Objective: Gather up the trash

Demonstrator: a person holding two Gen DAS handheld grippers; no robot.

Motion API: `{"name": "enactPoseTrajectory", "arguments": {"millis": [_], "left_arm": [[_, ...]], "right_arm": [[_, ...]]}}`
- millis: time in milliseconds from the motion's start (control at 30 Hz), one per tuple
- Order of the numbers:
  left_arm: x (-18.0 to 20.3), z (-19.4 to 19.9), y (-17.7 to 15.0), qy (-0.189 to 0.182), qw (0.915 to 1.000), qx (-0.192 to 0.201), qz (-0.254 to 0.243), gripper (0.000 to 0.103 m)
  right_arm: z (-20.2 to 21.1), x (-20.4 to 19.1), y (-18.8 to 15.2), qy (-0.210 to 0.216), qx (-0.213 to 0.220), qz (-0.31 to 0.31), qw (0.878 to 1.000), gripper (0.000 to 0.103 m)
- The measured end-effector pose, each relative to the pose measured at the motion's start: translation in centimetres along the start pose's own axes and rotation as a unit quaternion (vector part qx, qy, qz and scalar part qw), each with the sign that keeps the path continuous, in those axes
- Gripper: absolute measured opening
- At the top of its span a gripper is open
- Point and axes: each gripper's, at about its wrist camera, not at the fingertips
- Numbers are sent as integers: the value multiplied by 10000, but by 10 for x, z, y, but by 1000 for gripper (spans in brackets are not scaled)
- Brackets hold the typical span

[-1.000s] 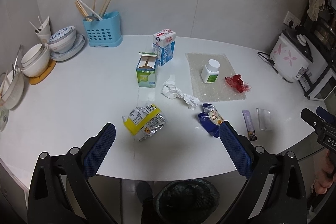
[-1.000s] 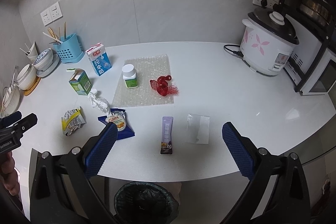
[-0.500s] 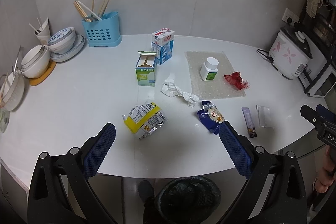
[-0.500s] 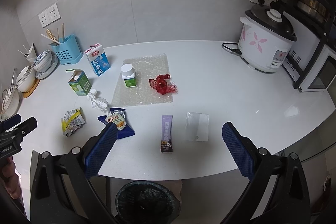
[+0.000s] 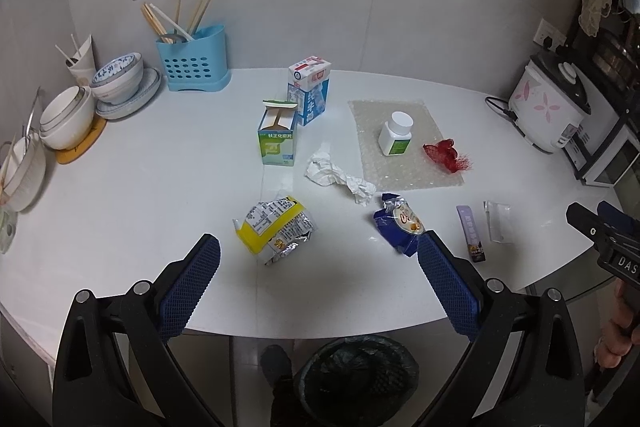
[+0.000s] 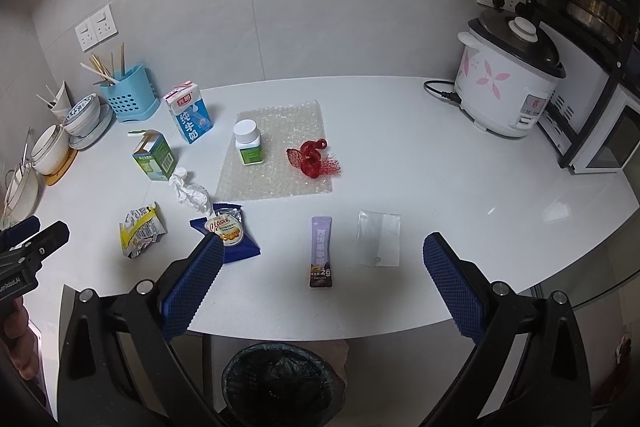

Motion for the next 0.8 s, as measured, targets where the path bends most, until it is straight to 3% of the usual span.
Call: {"name": "enactPoseTrajectory", "arguments": {"millis": [800], "left_arm": [[-4,-7,2,-65,10000,-68,-23,97]], "right_arm": [[-4,-4,4,-5,-49,-19,10000,96]]}}
Point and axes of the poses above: each gripper's, at about its wrist camera, not at the fingertips, and z roughly against the way its jaws point, x to its right, y to its top, and after that the axes turned 2 degrees about -y, right-handed
